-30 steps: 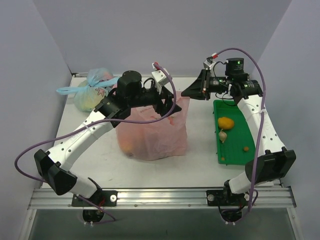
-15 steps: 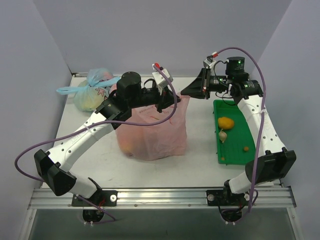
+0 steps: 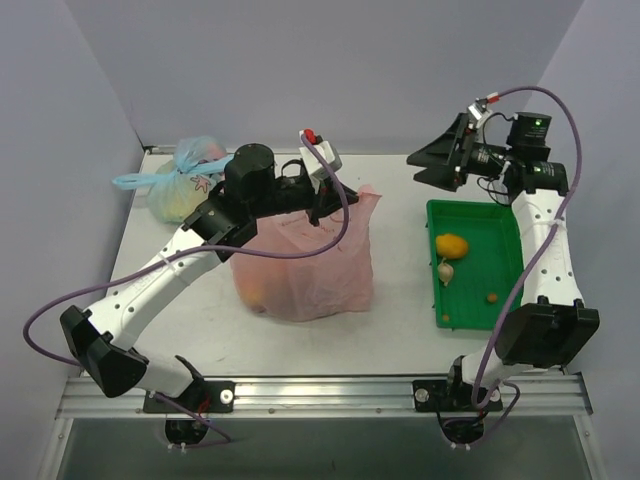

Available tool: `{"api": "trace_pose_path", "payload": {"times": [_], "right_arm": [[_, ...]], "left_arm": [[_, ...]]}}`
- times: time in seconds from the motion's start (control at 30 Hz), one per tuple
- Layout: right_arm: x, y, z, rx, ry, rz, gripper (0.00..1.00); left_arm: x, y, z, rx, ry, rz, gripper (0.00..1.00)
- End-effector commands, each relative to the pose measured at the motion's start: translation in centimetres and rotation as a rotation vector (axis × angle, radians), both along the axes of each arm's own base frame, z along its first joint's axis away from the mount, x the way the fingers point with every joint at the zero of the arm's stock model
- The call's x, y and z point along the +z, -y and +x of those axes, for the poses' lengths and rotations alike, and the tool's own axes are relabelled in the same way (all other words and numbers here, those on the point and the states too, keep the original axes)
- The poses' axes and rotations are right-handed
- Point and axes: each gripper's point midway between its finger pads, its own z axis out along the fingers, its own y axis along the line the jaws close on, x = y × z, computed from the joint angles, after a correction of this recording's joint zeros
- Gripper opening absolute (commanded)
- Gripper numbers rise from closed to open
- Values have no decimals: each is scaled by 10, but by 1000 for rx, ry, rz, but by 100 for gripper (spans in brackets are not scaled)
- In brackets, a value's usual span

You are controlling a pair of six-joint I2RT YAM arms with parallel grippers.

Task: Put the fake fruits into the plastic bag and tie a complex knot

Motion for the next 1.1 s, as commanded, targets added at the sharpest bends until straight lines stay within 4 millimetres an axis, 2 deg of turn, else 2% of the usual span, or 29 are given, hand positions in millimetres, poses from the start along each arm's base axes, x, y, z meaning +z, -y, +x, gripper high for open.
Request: {"api": "trace_pose_path", "payload": {"times": [0.0, 0.03, 0.07, 0.1, 0.13, 0.17, 0.2, 0.23, 0.27, 0.3, 0.33, 0.4, 0.47, 0.6, 0.63, 0.7, 0.9, 0.97, 1.0, 1.07], "right_arm": [[27, 21, -7, -11, 354, -145, 92], [26, 22, -7, -23, 391, -192, 96], [34, 16, -16, -4, 488, -232, 97], [32, 12, -20, 13, 545, -264, 98], [30, 10, -21, 46, 675, -329, 100], [35, 6, -33, 67, 767, -360, 100], [21, -8, -44, 132, 805, -367, 100], [21, -13, -47, 163, 939, -402, 100], [29, -17, -63, 171, 1028, -406, 100], [10, -26, -68, 205, 1031, -396, 100], [16, -30, -70, 208, 1105, -397, 100], [14, -40, -81, 241, 1129, -379, 100], [9, -45, -83, 257, 1122, -376, 100], [-3, -62, -72, 268, 1136, -402, 100], [2, -70, -70, 268, 1171, -384, 100], [-2, -79, -61, 271, 1166, -384, 100], [-13, -108, -59, 316, 1151, -339, 100], [-18, -118, -67, 355, 1129, -314, 96], [-24, -119, -70, 372, 1105, -310, 88], [-34, -123, -76, 401, 1080, -303, 81]], "left_arm": [[40, -12, -11, 0, 46, -86, 0], [40, -14, -8, 5, 30, -95, 0], [40, -16, -6, 9, 3, -108, 0], [45, -15, -11, -20, -30, -138, 0], [46, -19, -6, -15, -48, -150, 0], [47, -18, -6, -25, -70, -159, 0], [48, -17, -6, -46, -113, -182, 0], [51, -18, -8, -81, -131, -193, 0], [52, -17, -8, -90, -153, -203, 0], [52, -15, -6, -97, -192, -217, 0], [54, -16, -7, -116, -202, -222, 0], [60, -15, -6, -123, -182, -240, 0], [62, -15, -5, -123, -174, -245, 0], [62, -14, -9, -147, -172, -247, 0], [61, -14, -9, -152, -172, -246, 0], [61, -15, -12, -161, -168, -246, 0], [64, -16, -12, -156, -148, -254, 0], [65, -17, -10, -144, -136, -256, 0], [68, -17, -7, -132, -125, -259, 0], [70, -20, 4, -82, -114, -270, 0]]}}
